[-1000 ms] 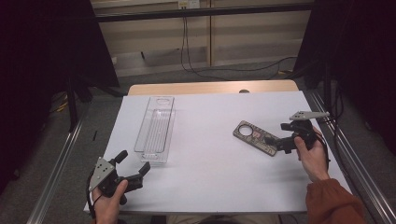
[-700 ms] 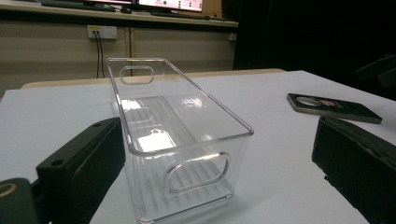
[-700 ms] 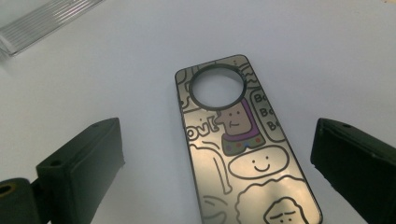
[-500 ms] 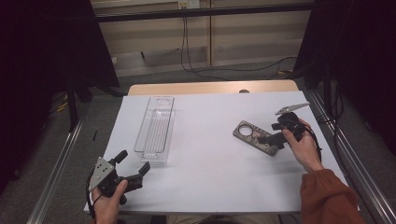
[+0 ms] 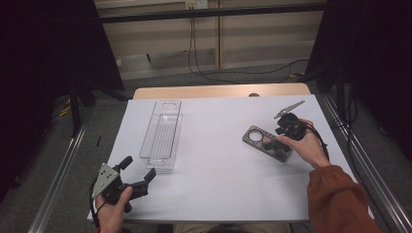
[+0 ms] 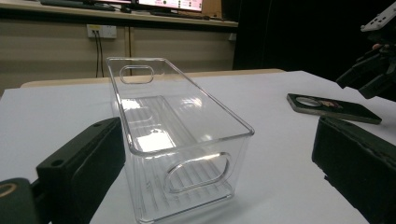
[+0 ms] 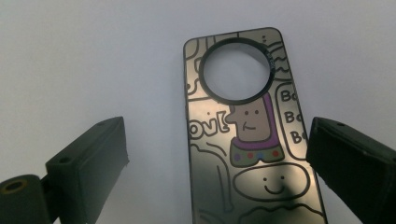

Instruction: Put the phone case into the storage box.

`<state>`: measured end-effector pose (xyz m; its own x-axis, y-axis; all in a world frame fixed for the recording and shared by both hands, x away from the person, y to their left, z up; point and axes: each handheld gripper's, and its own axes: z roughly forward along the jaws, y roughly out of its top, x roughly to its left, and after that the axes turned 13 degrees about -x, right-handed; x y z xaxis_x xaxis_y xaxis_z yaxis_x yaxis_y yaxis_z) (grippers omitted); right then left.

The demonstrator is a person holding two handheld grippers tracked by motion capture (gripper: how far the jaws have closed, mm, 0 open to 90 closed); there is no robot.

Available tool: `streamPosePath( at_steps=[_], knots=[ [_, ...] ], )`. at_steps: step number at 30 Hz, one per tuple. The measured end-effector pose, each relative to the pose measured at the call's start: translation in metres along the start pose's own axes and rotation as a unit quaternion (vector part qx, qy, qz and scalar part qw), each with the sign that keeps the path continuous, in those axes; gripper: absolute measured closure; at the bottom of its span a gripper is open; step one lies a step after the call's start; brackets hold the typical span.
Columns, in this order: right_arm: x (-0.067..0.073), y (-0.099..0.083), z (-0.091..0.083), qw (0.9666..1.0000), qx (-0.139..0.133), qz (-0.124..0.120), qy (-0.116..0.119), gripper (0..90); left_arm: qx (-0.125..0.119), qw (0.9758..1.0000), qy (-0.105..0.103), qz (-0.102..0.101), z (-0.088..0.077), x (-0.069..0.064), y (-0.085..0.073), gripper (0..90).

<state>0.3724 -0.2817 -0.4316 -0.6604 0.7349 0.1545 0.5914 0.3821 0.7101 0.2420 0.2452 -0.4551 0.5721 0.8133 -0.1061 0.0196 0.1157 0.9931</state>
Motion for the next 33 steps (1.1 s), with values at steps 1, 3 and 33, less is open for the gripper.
streamPosePath(
  at_steps=[1,3,33],
  knots=[
    [0.000,0.002,0.001,1.0000,0.005,0.000,0.000,4.7,-0.001,1.0000,-0.001,0.000,0.000,0.000,0.000,2.9],
    [-0.002,0.004,0.003,0.9999,0.010,-0.003,0.000,5.1,-0.001,1.0000,-0.003,-0.004,0.000,-0.001,0.000,2.9],
    [-0.012,0.015,0.050,0.9849,0.168,-0.041,-0.013,6.8,0.001,1.0000,-0.002,-0.003,0.000,0.000,0.000,2.9]
  ],
)
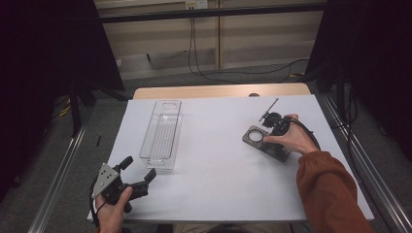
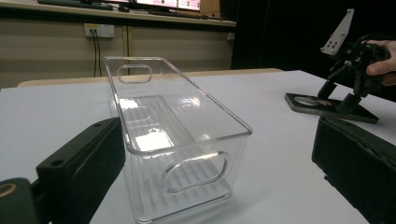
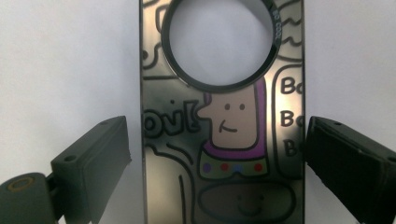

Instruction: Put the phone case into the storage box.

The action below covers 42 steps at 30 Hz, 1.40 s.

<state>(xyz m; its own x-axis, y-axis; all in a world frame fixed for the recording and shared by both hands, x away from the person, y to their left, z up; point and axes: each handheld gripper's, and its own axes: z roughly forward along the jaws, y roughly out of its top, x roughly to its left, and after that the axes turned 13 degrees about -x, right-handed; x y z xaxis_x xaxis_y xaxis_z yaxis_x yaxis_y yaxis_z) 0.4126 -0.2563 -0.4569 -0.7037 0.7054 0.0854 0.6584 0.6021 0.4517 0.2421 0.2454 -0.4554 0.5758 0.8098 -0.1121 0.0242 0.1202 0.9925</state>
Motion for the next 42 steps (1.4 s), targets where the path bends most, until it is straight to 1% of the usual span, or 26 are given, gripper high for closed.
streamPosePath(
  at_steps=[3,4,5,6,9,10,11,12,13,15,18,19,21,22,24,26,29,30,31,34,37,38,39,40,41,42],
  knots=[
    [0.000,-0.001,0.005,0.9999,0.015,-0.002,-0.003,7.1,0.001,1.0000,0.000,0.000,0.000,0.000,0.000,2.9],
    [-0.001,-0.001,0.005,0.9999,0.015,-0.006,-0.003,6.9,0.001,1.0000,0.000,0.001,0.000,0.000,0.000,2.9],
    [0.000,-0.001,0.006,0.9999,0.010,-0.002,-0.002,7.5,0.002,1.0000,0.000,0.003,0.000,0.001,0.000,2.9],
    [-0.001,-0.001,0.006,0.9999,0.013,-0.008,-0.002,7.6,0.002,1.0000,0.000,0.002,0.000,0.001,0.000,2.9],
    [-0.001,-0.001,0.007,0.9999,0.011,-0.004,-0.004,7.3,0.001,1.0000,0.002,0.001,0.000,0.000,0.000,2.9],
    [0.001,0.000,0.007,0.9998,0.018,-0.005,-0.008,7.4,0.001,1.0000,0.001,0.002,0.000,0.000,0.000,2.9],
    [0.002,0.000,0.009,0.9995,0.022,-0.021,-0.013,7.3,0.004,1.0000,0.001,0.004,0.000,0.000,0.000,2.9],
    [0.005,0.002,0.010,0.9991,0.031,-0.020,-0.021,7.2,0.005,1.0000,0.001,0.005,0.000,0.000,0.000,2.9],
    [0.005,0.003,0.010,0.9990,0.034,-0.020,-0.023,7.2,0.004,1.0000,0.000,0.004,0.000,0.000,0.000,2.9],
    [0.004,0.003,0.010,0.9991,0.033,-0.018,-0.019,8.3,0.005,1.0000,-0.004,0.007,0.000,0.000,0.000,2.9],
    [0.002,0.003,0.008,0.9991,0.030,-0.023,-0.018,12.0,0.004,1.0000,-0.001,0.002,0.001,0.000,-0.001,2.9],
    [0.003,0.003,0.008,0.9990,0.035,-0.018,-0.021,12.2,0.004,1.0000,0.000,0.001,0.001,0.000,-0.001,2.9],
    [0.003,0.005,0.008,0.9987,0.040,-0.025,-0.022,12.3,0.004,1.0000,-0.001,0.002,0.001,0.000,-0.001,2.9],
    [0.004,0.005,0.009,0.9987,0.040,-0.023,-0.023,12.4,0.005,1.0000,-0.002,0.004,0.001,0.000,0.000,2.9],
    [0.003,0.007,0.008,0.9981,0.050,-0.027,-0.023,12.5,0.004,1.0000,-0.002,0.004,0.000,0.000,0.000,2.9],
    [0.003,0.006,0.008,0.9982,0.047,-0.029,-0.025,12.5,0.005,1.0000,-0.002,0.004,0.000,0.001,0.000,2.9],
    [0.004,0.005,0.009,0.9986,0.041,-0.023,-0.023,12.5,0.005,1.0000,-0.001,0.003,0.001,0.001,-0.001,2.9],
    [0.004,0.006,0.007,0.9981,0.046,-0.028,-0.028,12.6,0.004,1.0000,-0.001,0.001,0.001,0.000,-0.001,2.9],
    [0.004,0.006,0.007,0.9981,0.047,-0.026,-0.029,12.6,0.003,1.0000,0.001,0.001,0.001,0.000,-0.001,2.9],
    [0.004,0.004,0.008,0.9986,0.038,-0.026,-0.024,12.6,0.005,1.0000,-0.001,0.003,0.001,0.001,-0.001,2.9],
    [0.005,0.003,0.006,0.9985,0.043,-0.023,-0.025,12.6,0.006,1.0000,0.000,0.003,0.001,0.001,-0.001,2.9],
    [0.005,0.002,0.006,0.9985,0.038,-0.030,-0.025,12.6,0.007,1.0000,-0.001,0.005,0.000,0.001,0.000,2.9],
    [0.006,0.002,0.004,0.9984,0.045,-0.022,-0.028,12.6,0.006,1.0000,-0.001,0.004,0.000,0.000,0.000,2.9],
    [0.004,0.001,0.003,0.9987,0.036,-0.024,-0.025,12.6,0.006,1.0000,-0.001,0.004,0.000,0.000,-0.001,2.9],
    [0.005,0.001,0.002,0.9988,0.036,-0.017,-0.027,12.6,0.005,1.0000,0.000,0.002,0.001,0.000,-0.001,2.9],
    [0.005,0.000,0.000,0.9990,0.033,-0.017,-0.026,12.6,0.005,1.0000,0.001,0.002,0.001,0.000,-0.001,2.9]
  ],
)
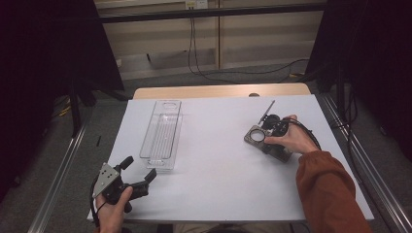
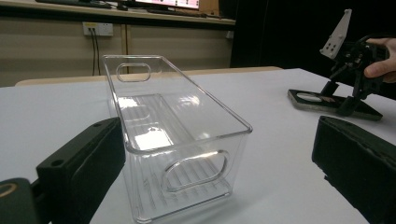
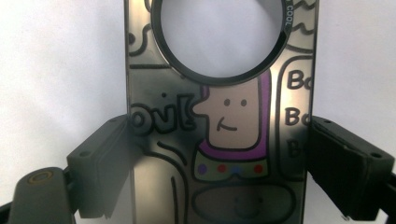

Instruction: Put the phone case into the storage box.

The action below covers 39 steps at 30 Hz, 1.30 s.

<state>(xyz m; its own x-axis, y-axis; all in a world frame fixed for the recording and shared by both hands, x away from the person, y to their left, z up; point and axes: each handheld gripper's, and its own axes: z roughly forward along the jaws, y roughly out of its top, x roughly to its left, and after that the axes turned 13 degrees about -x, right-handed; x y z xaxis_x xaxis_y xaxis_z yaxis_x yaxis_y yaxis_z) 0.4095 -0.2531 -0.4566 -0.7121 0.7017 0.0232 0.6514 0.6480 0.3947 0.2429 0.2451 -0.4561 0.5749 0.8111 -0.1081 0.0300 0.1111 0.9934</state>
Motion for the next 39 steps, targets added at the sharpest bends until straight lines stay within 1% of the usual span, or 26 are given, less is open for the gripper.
streamPosePath(
  at_steps=[1,2,3,4,6,8,9,10,12,15,17,18,19,22,24,25,28,29,30,31,32,33,34,36,37,39],
  knots=[
    [-0.001,-0.001,-0.002,1.0000,-0.001,-0.003,0.002,12.6,0.000,1.0000,0.001,0.000,0.000,0.000,0.000,2.9],
    [0.000,-0.001,-0.003,1.0000,-0.007,-0.001,0.004,12.6,0.001,1.0000,0.001,0.001,0.000,0.000,0.000,2.9],
    [0.001,-0.001,-0.005,0.9999,-0.010,0.008,0.002,12.6,0.000,1.0000,0.001,0.001,0.000,0.000,0.000,2.9],
    [0.001,-0.001,-0.006,0.9999,-0.013,0.000,0.002,12.6,0.001,1.0000,0.002,0.002,0.000,0.001,0.000,2.9],
    [0.003,-0.001,-0.010,0.9998,-0.020,0.003,0.002,12.6,0.001,1.0000,0.002,0.000,0.000,0.000,0.000,2.9],
    [0.003,-0.002,-0.012,0.9993,-0.036,0.000,0.007,12.6,0.001,1.0000,0.002,-0.001,0.000,0.000,0.000,2.9],
    [0.003,-0.002,-0.014,0.9990,-0.043,0.004,0.010,12.6,0.001,1.0000,0.001,0.001,0.000,0.000,0.000,2.9],
    [0.003,-0.002,-0.016,0.9991,-0.041,0.003,0.012,12.6,0.000,1.0000,0.002,0.000,0.000,0.000,0.000,2.9],
    [0.003,-0.003,-0.019,0.9988,-0.048,0.003,0.006,12.6,0.001,1.0000,0.002,0.001,0.000,0.001,0.000,2.9],
    [0.002,-0.006,-0.025,0.9975,-0.070,0.005,0.007,12.6,0.001,1.0000,-0.001,-0.001,0.000,0.000,0.000,2.9],
    [0.002,-0.007,-0.028,0.9965,-0.083,0.004,0.012,12.5,0.001,1.0000,0.002,-0.002,0.001,0.000,-0.001,2.9],
    [0.002,-0.008,-0.029,0.9959,-0.088,0.001,0.017,12.5,0.007,1.0000,0.000,0.002,0.000,0.001,0.000,2.9],
    [0.003,-0.008,-0.030,0.9957,-0.091,-0.002,0.015,12.5,0.006,1.0000,-0.001,0.001,0.001,0.000,-0.001,2.9],
    [0.004,-0.010,-0.033,0.9943,-0.106,-0.002,0.015,12.5,0.001,1.0000,0.001,-0.002,0.001,0.000,-0.001,2.9],
    [0.005,-0.012,-0.034,0.9928,-0.118,0.001,0.018,12.5,0.003,1.0000,0.000,0.000,0.000,0.000,-0.001,2.9],
    [0.004,-0.013,-0.035,0.9918,-0.126,0.003,0.020,12.5,-0.001,1.0000,0.002,-0.006,0.001,0.000,-0.001,2.9],
    [0.005,-0.015,-0.037,0.9894,-0.144,0.008,0.019,12.5,0.000,1.0000,0.002,-0.006,0.001,0.000,-0.001,2.9],
    [0.005,-0.016,-0.038,0.9884,-0.151,0.004,0.017,12.5,0.003,1.0000,0.000,-0.001,0.000,0.000,-0.001,2.9],
    [0.005,-0.017,-0.039,0.9876,-0.155,0.007,0.019,12.5,0.003,1.0000,0.000,-0.001,0.000,0.000,-0.001,2.9],
    [0.006,-0.018,-0.040,0.9860,-0.165,0.007,0.021,12.5,0.004,1.0000,0.001,0.001,0.000,0.000,0.000,2.9],
    [0.007,-0.019,-0.042,0.9852,-0.169,0.009,0.023,12.5,0.003,1.0000,-0.001,0.000,0.001,0.000,-0.001,2.9],
    [0.007,-0.020,-0.043,0.9839,-0.177,0.006,0.024,12.5,0.002,1.0000,-0.001,-0.002,0.001,0.000,-0.001,2.9],
    [0.008,-0.021,-0.044,0.9832,-0.180,0.008,0.026,12.5,0.005,1.0000,-0.002,0.002,0.000,0.001,-0.001,2.9],
    [0.009,-0.023,-0.046,0.9813,-0.191,0.004,0.025,12.5,0.006,1.0000,-0.002,0.002,0.000,0.000,-0.001,2.9],
    [0.009,-0.025,-0.047,0.9801,-0.197,0.007,0.025,12.5,0.005,1.0000,-0.002,0.001,0.001,0.000,-0.001,2.9],
    [0.009,-0.027,-0.049,0.9767,-0.213,0.004,0.029,12.5,0.002,1.0000,-0.001,-0.001,0.001,0.000,-0.001,2.9]
  ],
)
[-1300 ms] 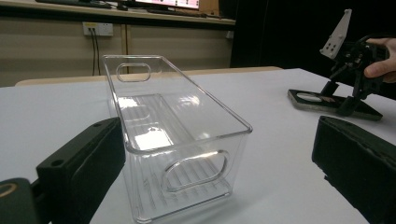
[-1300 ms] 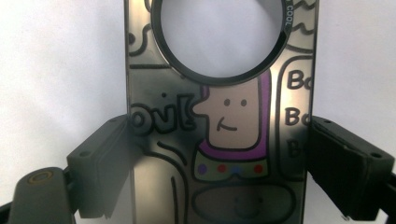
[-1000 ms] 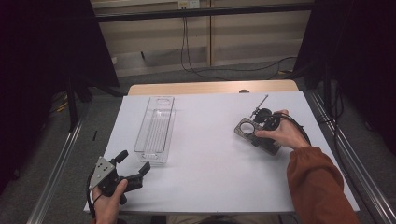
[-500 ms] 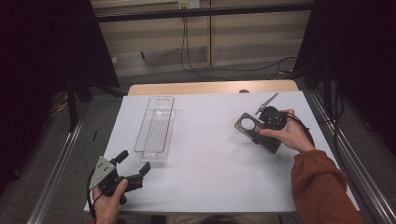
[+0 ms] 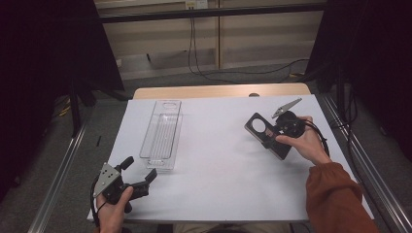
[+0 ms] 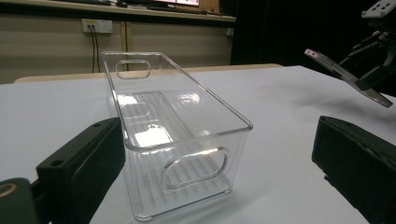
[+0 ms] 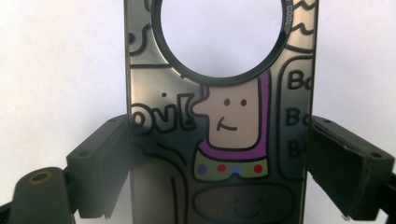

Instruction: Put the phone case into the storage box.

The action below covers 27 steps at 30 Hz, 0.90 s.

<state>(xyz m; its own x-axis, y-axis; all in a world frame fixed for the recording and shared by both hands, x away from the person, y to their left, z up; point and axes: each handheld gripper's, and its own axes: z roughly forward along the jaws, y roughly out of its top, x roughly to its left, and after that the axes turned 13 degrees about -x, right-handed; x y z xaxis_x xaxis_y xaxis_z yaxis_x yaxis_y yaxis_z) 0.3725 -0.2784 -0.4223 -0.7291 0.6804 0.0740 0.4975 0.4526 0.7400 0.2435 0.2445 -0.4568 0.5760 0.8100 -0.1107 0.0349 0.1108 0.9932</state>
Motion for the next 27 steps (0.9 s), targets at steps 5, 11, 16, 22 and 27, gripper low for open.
streamPosePath(
  at_steps=[5,11,16,22,27],
  knots=[
    [0.003,-0.004,-0.004,0.9992,-0.035,0.000,0.020,12.5,0.004,1.0000,-0.004,0.004,0.000,0.000,0.000,2.9],
    [0.008,-0.010,-0.005,0.9975,-0.066,-0.004,0.024,12.5,0.006,1.0000,-0.004,0.002,0.001,-0.001,-0.001,2.9],
    [0.016,-0.012,-0.004,0.9963,-0.084,-0.008,0.015,12.5,0.007,1.0000,-0.004,0.001,0.001,-0.001,-0.001,2.9],
    [0.026,-0.014,-0.003,0.9942,-0.106,-0.015,0.005,12.5,0.005,1.0000,-0.006,0.002,0.001,-0.002,0.000,3.0],
    [0.034,-0.016,-0.003,0.9903,-0.137,-0.012,0.020,12.4,0.002,1.0000,-0.006,0.002,0.001,-0.002,0.001,3.1]
  ],
)
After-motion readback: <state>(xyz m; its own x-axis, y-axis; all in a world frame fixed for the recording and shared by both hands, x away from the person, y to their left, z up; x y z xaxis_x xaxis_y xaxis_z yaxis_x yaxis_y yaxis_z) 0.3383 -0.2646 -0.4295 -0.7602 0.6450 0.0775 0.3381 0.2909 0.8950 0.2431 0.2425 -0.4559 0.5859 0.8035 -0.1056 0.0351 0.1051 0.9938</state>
